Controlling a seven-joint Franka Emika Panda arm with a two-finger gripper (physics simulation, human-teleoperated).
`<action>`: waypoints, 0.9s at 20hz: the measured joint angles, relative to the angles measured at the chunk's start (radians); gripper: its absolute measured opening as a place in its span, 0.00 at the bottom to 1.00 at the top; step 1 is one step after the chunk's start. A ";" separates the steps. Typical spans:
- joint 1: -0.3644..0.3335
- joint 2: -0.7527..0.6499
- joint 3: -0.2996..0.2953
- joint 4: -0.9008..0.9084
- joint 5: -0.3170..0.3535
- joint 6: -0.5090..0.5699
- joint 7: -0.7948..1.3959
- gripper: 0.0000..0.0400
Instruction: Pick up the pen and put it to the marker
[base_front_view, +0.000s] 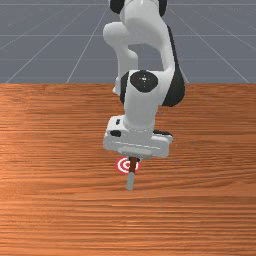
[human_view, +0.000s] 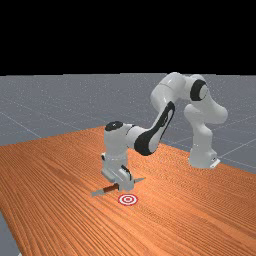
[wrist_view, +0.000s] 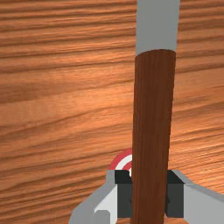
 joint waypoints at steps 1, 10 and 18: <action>-0.008 -0.025 0.000 -0.056 -0.001 0.004 -0.020 0.23; 0.000 -0.068 0.003 -0.280 -0.012 0.157 -0.055 0.23; 0.004 -0.070 0.001 -0.324 -0.017 0.216 -0.059 0.98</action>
